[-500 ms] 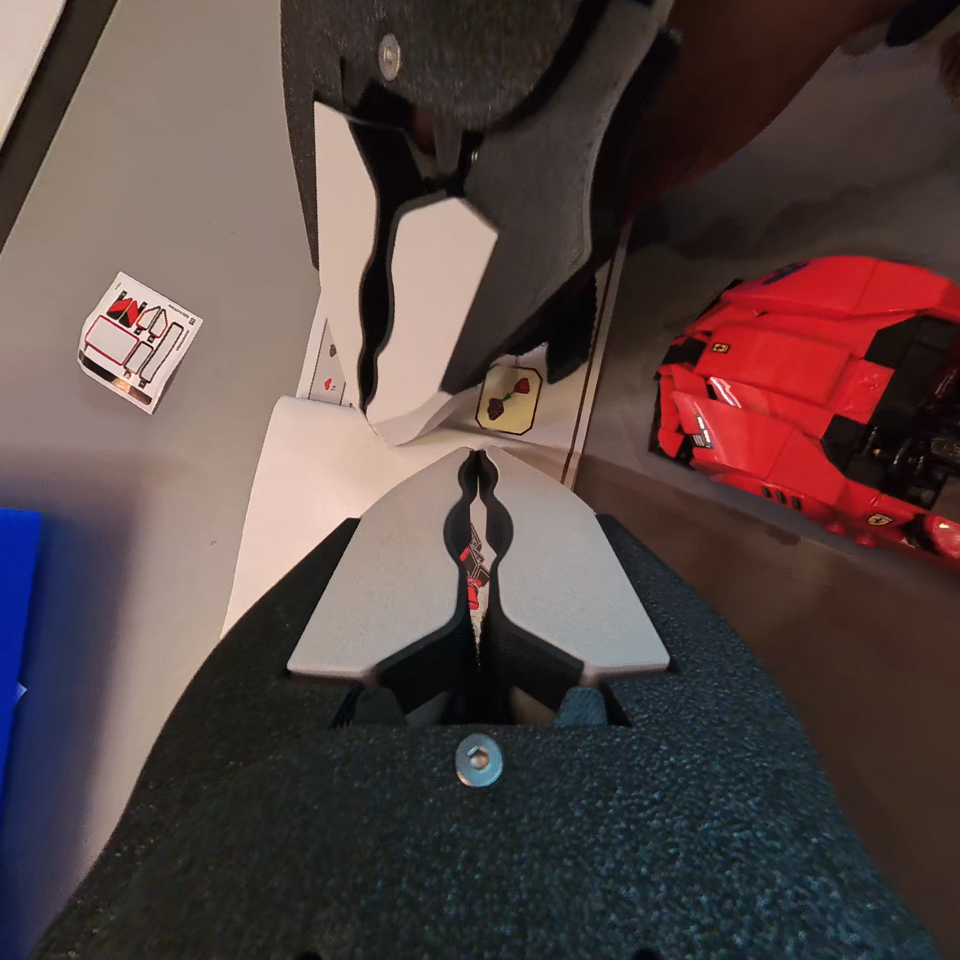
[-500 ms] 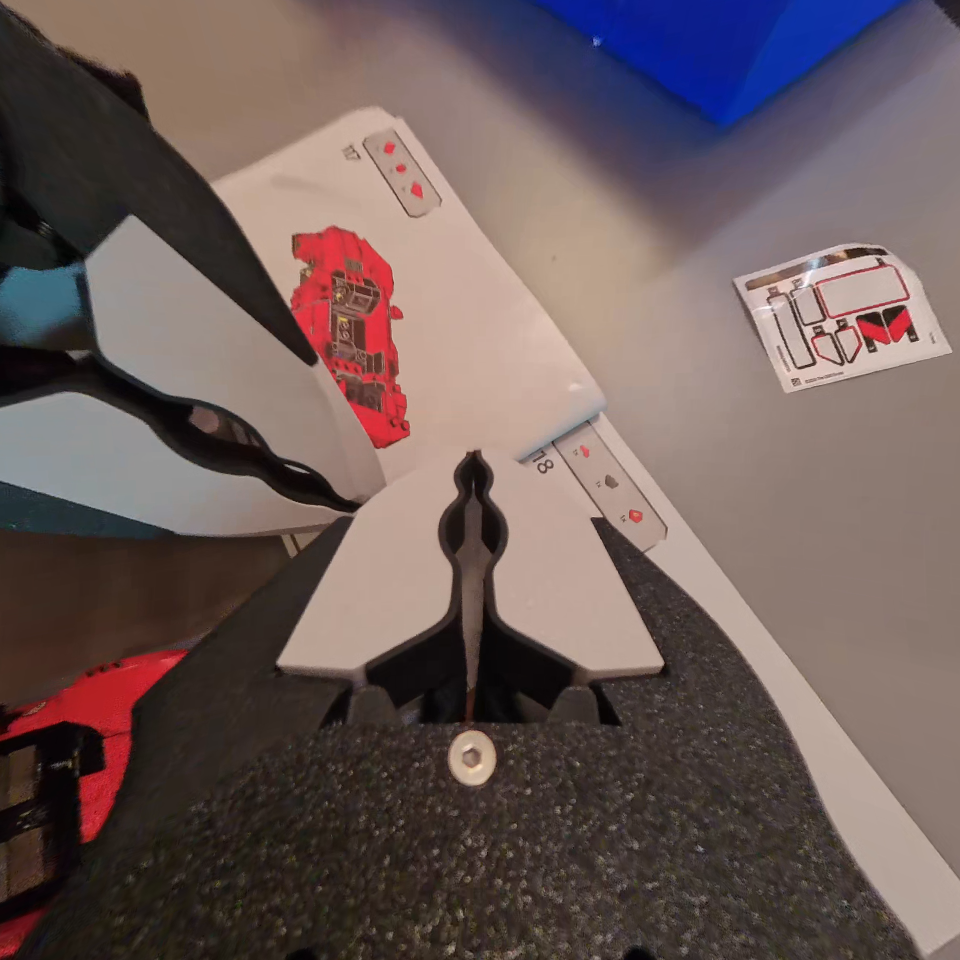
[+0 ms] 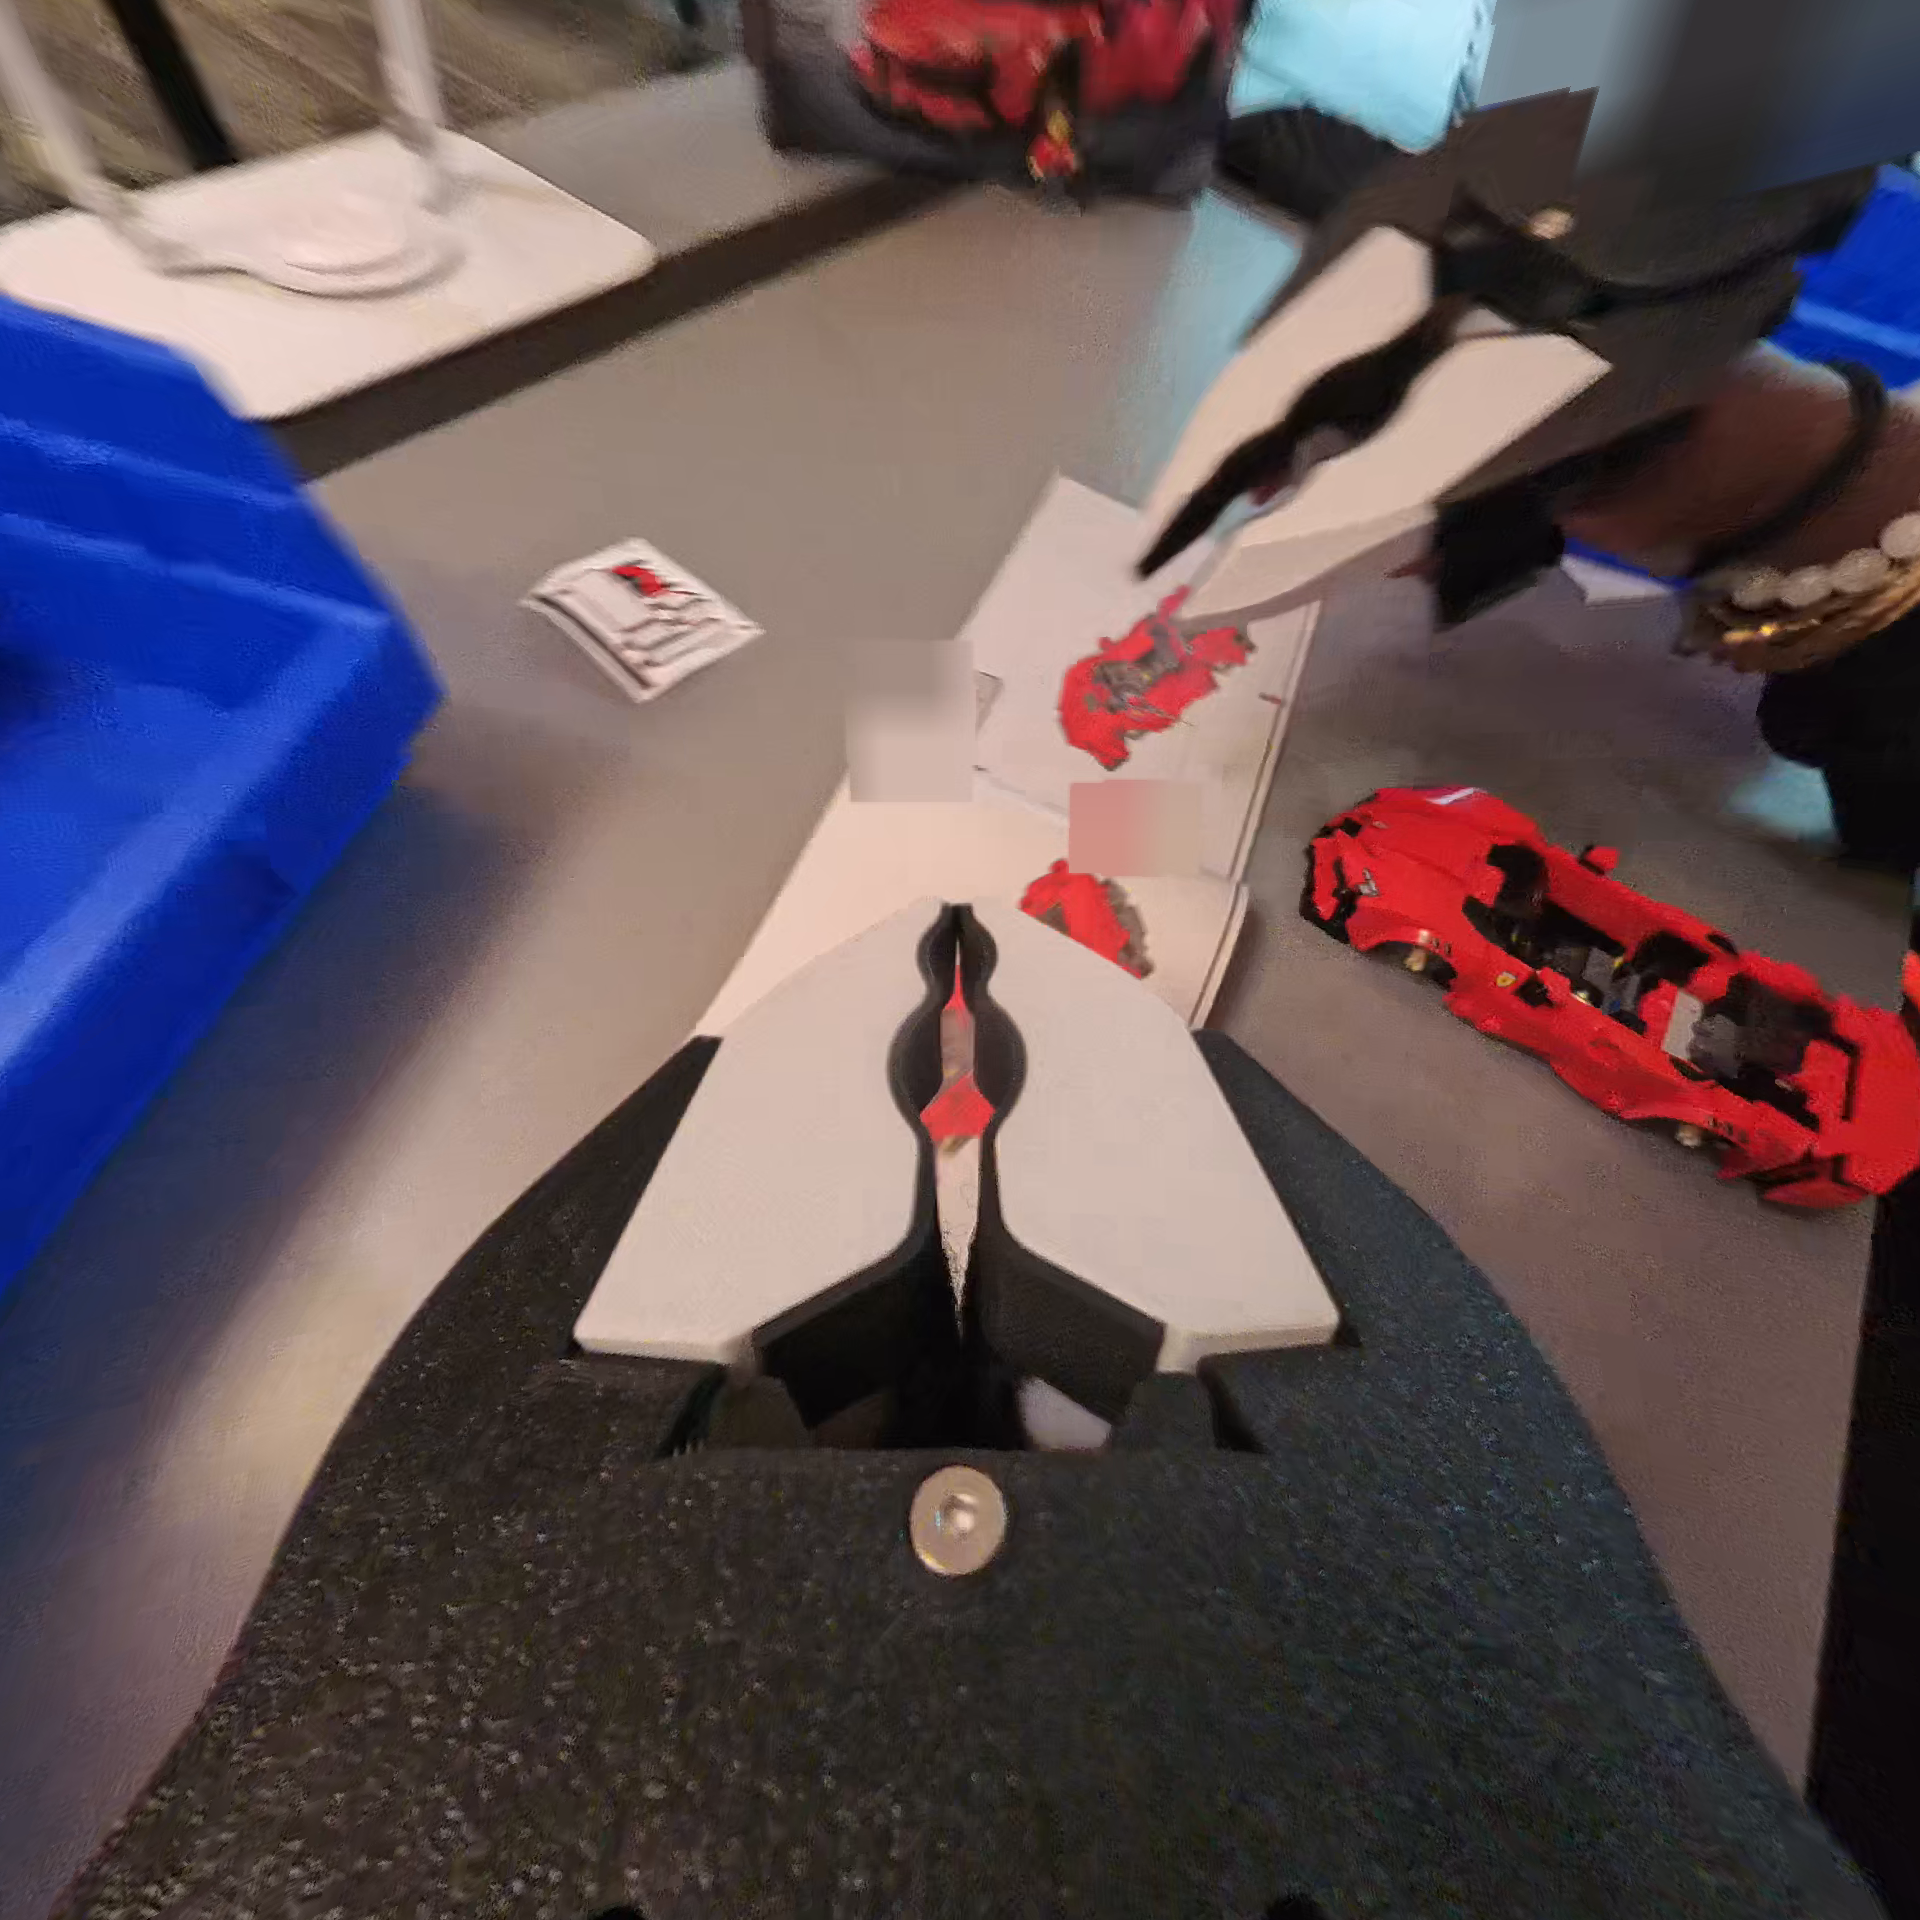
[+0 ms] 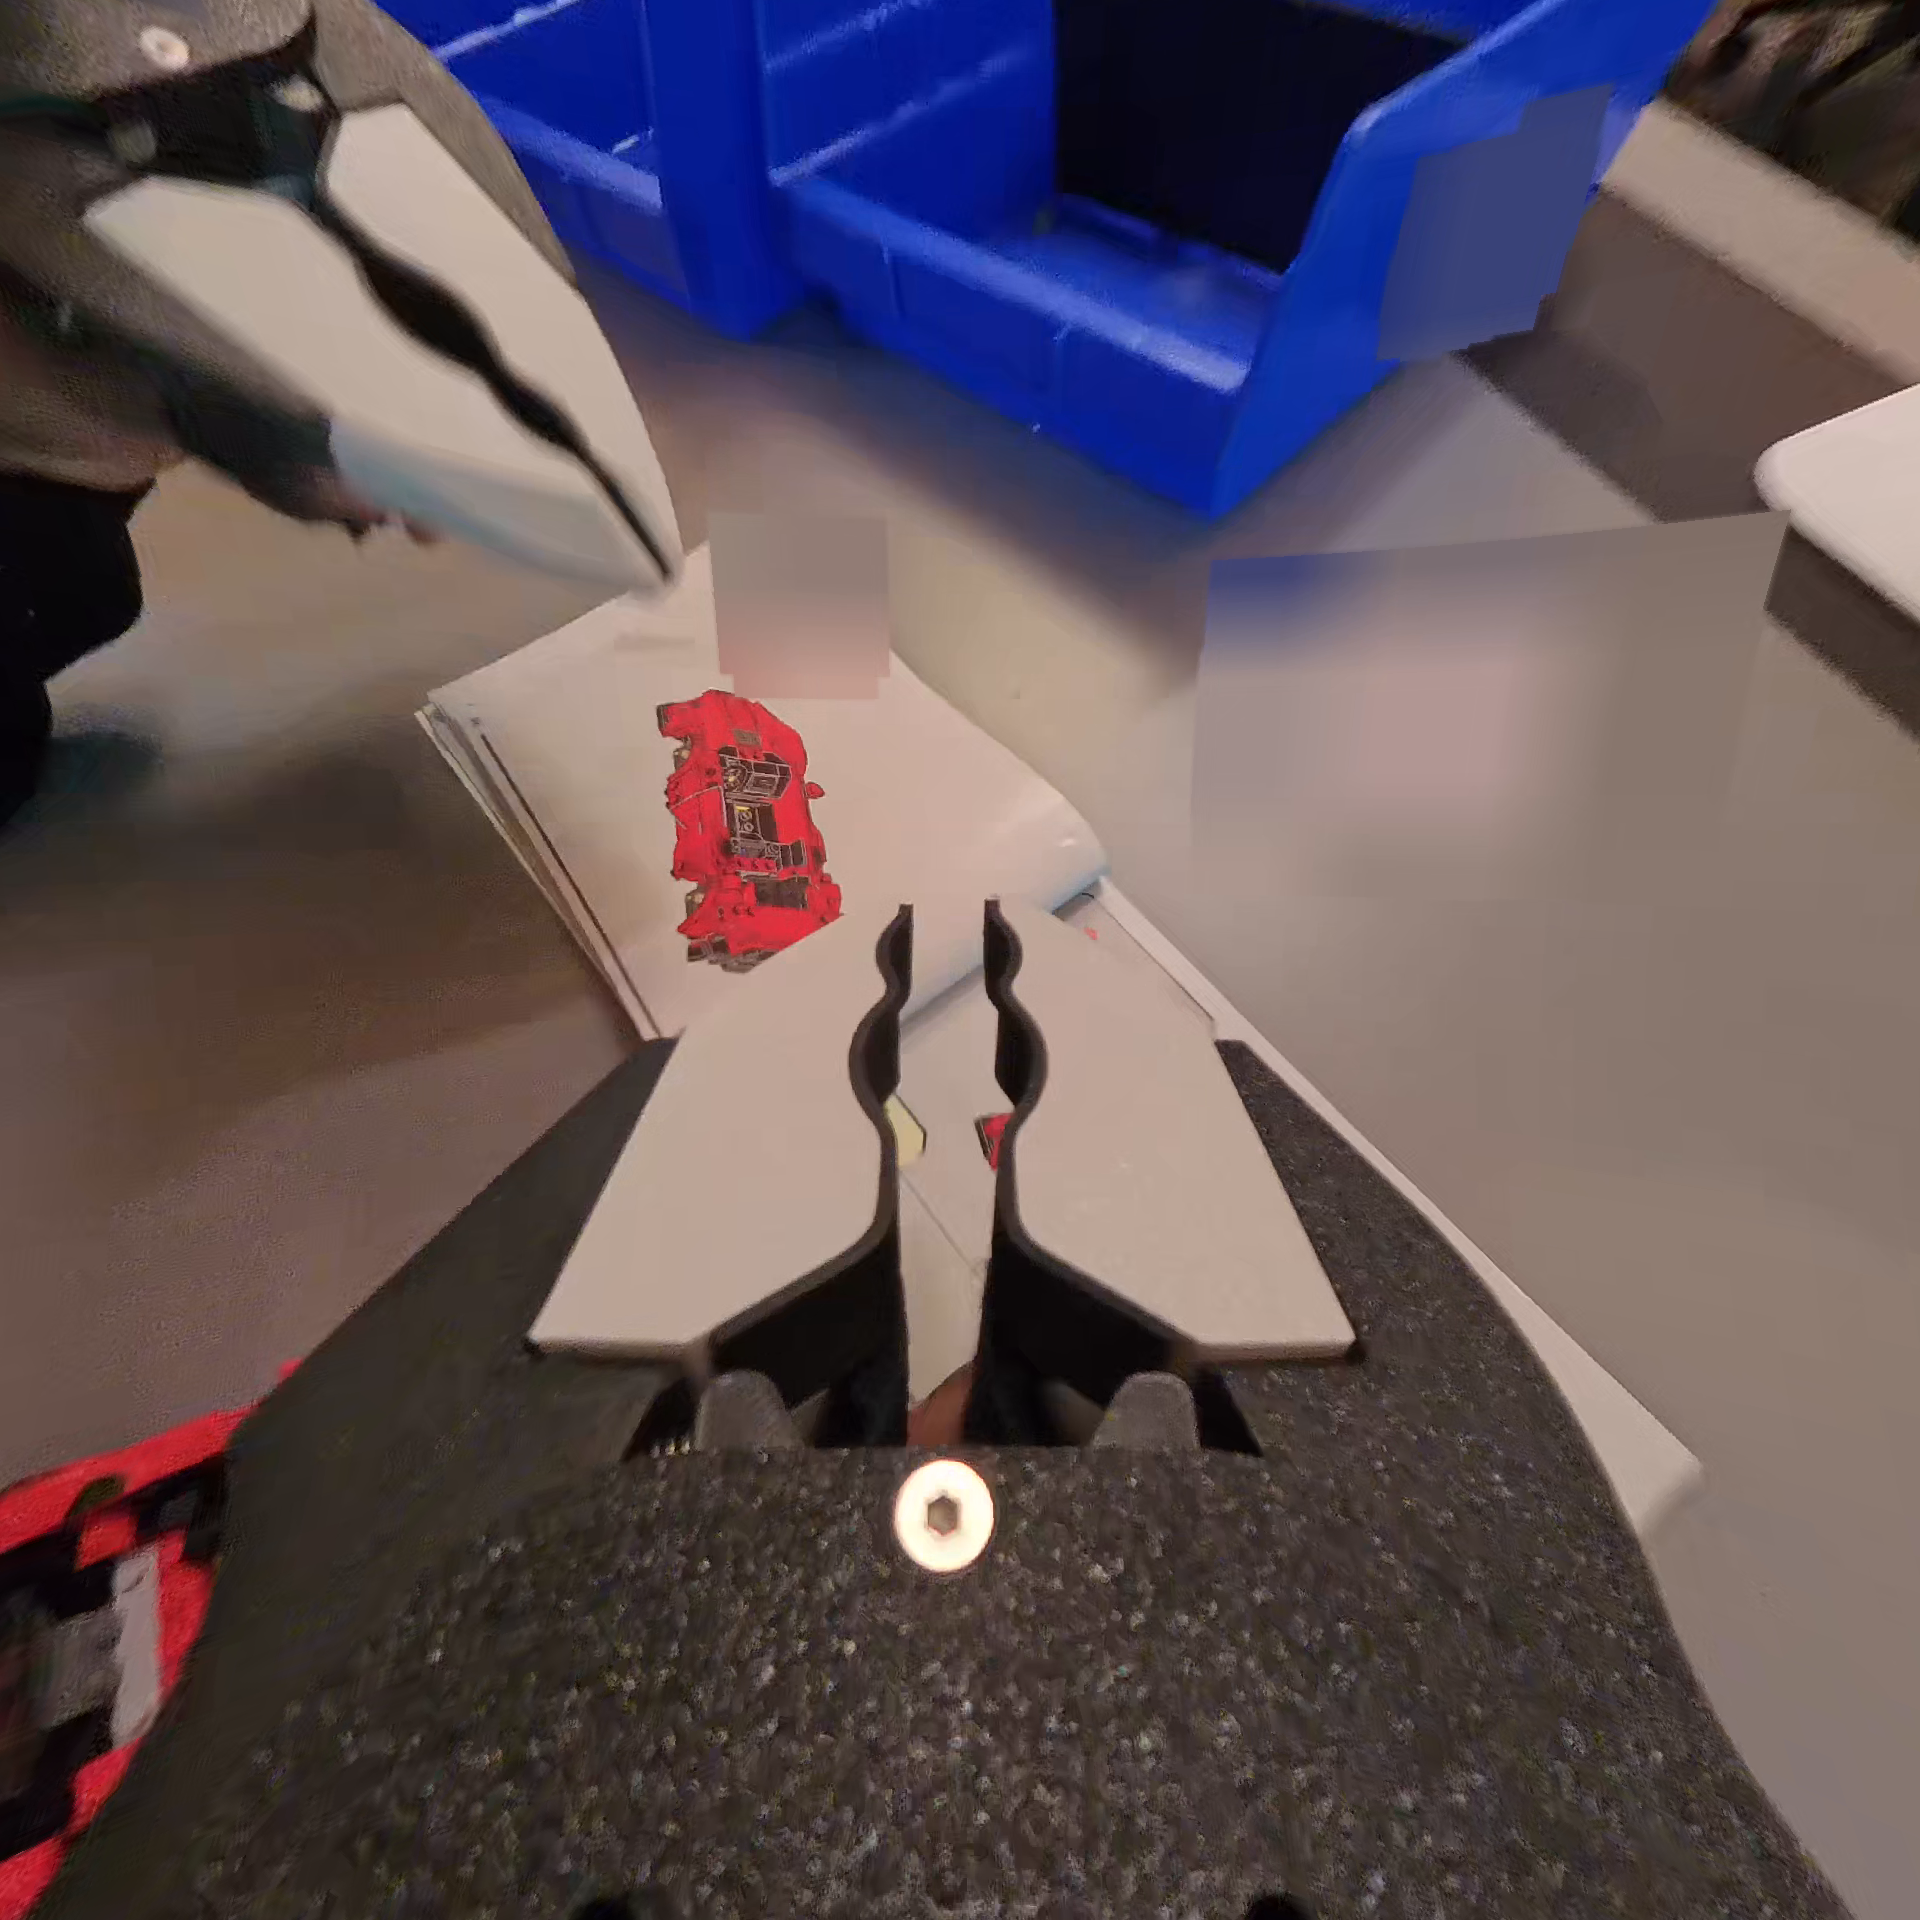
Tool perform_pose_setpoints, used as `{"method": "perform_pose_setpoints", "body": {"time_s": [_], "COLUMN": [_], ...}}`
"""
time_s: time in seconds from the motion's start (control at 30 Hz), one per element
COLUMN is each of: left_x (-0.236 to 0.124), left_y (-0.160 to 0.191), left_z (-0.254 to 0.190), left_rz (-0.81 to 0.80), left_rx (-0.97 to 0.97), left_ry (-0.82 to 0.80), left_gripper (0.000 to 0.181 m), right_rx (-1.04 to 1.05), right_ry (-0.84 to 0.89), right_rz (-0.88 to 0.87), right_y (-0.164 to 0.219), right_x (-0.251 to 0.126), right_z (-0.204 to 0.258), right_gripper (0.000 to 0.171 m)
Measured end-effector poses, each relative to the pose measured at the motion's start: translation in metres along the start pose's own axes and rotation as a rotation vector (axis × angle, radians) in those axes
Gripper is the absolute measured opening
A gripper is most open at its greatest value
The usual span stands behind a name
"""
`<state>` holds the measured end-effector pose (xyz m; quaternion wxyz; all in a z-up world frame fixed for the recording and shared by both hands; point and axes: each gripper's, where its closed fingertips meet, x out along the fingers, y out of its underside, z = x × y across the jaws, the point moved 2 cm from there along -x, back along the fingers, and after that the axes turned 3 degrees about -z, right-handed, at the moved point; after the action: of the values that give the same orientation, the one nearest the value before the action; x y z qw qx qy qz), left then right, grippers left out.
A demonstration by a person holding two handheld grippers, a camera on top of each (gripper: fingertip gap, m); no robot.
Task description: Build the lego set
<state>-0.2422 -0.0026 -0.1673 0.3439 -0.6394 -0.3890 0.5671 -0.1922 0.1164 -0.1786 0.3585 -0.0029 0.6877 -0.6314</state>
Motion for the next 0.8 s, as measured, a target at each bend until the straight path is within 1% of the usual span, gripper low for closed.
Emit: {"method": "perform_pose_setpoints", "body": {"time_s": [0.07,0.1,0.2,0.3,0.37,0.5,0.63,0.7,0.77,0.8], "left_x": [-0.027,-0.035,-0.039,-0.032,-0.026,-0.022,-0.021,-0.023,-0.024,-0.024], "left_y": [0.003,0.006,0.025,0.042,0.048,0.057,0.070,0.071,0.069,0.068], "left_z": [0.015,0.020,0.022,0.020,0.015,0.010,0.019,0.020,0.020,0.020], "left_rz": [-0.060,-0.074,-0.015,0.078,0.107,0.125,0.165,0.162,0.141,0.134], "left_rx": [-0.037,-0.050,-0.060,0.002,0.040,0.032,0.021,0.007,0.004,0.003], "left_ry": [-0.043,-0.065,-0.086,-0.087,-0.048,0.012,-0.011,-0.011,-0.006,-0.003], "left_gripper": [0.000,0.017,0.019,0.019,0.019,0.019,0.019,0.018,0.018,0.018], "right_rx": [-0.030,-0.034,-0.020,-0.013,-0.020,-0.110,-0.235,-0.266,-0.274,-0.260], "right_ry": [0.043,0.055,0.064,0.043,0.013,-0.065,-0.089,-0.079,-0.080,-0.092], "right_rz": [-0.003,0.009,0.052,0.134,0.161,0.221,0.305,0.356,0.461,0.463], "right_y": [-0.002,0.002,0.017,0.036,0.036,0.021,0.015,0.019,0.035,0.036], "right_x": [-0.020,-0.026,-0.031,-0.018,-0.008,0.015,0.044,0.058,0.065,0.067], "right_z": [0.004,0.005,0.013,0.019,0.028,0.051,0.062,0.060,0.057,0.058], "right_gripper": [0.019,0.019,0.016,0.014,0.014,0.020,0.022,0.026,0.026,0.024]}}
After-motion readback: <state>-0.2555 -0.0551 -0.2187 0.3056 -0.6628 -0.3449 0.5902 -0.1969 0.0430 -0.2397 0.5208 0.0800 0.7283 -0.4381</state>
